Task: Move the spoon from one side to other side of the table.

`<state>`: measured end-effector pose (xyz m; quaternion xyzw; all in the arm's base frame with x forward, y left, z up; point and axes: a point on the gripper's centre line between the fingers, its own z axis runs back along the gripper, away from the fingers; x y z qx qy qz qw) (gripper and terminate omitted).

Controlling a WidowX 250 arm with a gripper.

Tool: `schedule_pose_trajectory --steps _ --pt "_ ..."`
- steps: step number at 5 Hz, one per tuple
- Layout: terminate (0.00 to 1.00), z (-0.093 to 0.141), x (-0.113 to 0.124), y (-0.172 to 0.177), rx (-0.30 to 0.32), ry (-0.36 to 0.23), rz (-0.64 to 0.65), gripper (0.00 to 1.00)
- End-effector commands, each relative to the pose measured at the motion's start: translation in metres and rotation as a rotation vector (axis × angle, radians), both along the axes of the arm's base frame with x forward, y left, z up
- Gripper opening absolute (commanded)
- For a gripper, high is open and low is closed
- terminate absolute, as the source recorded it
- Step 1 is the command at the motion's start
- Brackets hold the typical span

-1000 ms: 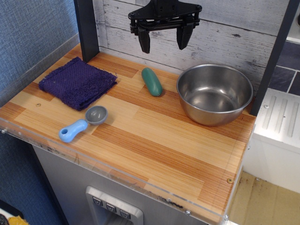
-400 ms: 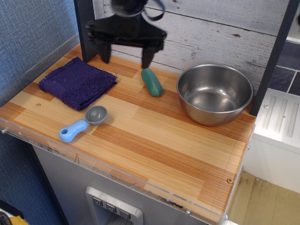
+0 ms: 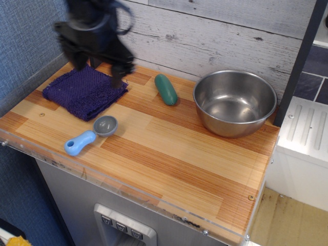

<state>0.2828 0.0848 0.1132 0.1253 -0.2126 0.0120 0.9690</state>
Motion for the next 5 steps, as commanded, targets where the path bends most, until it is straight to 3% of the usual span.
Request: schedule_pose_trajectory --steps 1,5 --pt "0.0 -0.028 0.003 0.028 0.09 0.168 -0.173 1.0" --pt "0.0 -0.077 -0.033 0.019 0.038 0.328 -0.158 1.0"
